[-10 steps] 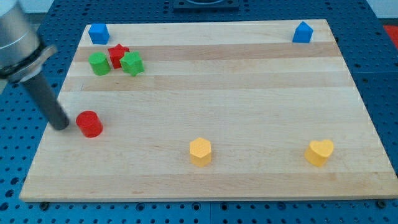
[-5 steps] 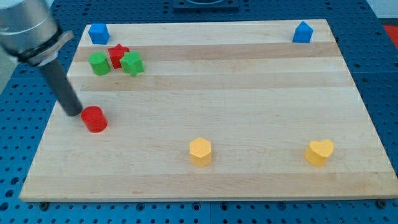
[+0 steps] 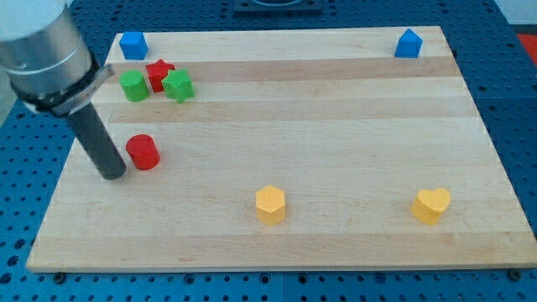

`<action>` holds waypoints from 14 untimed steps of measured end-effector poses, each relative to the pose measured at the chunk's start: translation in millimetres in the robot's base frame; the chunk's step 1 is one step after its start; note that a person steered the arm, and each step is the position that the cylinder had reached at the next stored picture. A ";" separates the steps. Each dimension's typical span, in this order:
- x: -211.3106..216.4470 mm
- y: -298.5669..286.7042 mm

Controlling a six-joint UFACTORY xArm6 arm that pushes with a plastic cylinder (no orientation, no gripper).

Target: Push the red circle into the group of blocks

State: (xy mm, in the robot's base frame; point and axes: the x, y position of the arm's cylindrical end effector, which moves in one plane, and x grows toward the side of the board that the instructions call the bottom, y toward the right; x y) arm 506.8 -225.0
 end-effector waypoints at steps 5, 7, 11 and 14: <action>-79.1 61.5; -106.2 76.5; -90.6 51.0; -103.4 51.0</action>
